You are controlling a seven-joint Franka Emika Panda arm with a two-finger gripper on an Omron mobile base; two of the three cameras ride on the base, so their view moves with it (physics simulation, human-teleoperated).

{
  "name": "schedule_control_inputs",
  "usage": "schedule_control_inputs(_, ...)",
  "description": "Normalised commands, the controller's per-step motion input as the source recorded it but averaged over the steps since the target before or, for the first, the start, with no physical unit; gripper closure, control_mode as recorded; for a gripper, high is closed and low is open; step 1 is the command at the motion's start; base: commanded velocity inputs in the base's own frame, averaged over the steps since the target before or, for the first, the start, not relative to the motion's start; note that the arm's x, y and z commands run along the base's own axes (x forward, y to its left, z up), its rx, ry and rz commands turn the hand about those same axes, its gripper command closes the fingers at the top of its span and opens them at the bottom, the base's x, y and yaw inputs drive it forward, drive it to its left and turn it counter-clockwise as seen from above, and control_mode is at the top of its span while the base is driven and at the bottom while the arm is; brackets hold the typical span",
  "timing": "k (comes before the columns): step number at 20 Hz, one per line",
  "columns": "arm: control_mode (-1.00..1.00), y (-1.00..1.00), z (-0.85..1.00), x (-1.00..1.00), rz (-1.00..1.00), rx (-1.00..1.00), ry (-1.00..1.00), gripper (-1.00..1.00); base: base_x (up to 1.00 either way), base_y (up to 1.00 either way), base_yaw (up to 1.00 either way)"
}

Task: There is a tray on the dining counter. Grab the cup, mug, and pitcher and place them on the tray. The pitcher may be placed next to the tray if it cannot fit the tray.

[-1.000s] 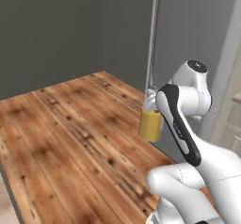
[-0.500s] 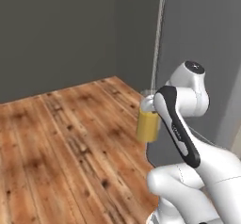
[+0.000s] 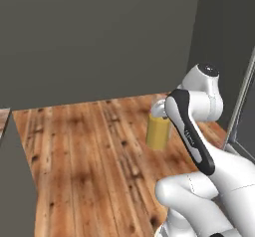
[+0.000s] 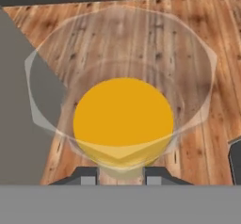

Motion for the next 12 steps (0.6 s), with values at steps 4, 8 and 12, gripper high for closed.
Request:
schedule_control_inputs(4, 1.00, 0.00, 0.00, 0.00, 0.00, 0.00, 0.00, 1.00, 1.00, 0.10, 0.16)
schedule_control_inputs(8, 1.00, 0.00, 0.00, 0.00, 0.00, 0.00, 0.00, 1.00, 1.00, 0.00, 0.05)
schedule_control_inputs(12, 1.00, 0.00, 0.00, 0.00, 0.00, 0.00, 0.00, 1.00, 1.00, 0.00, 0.06)
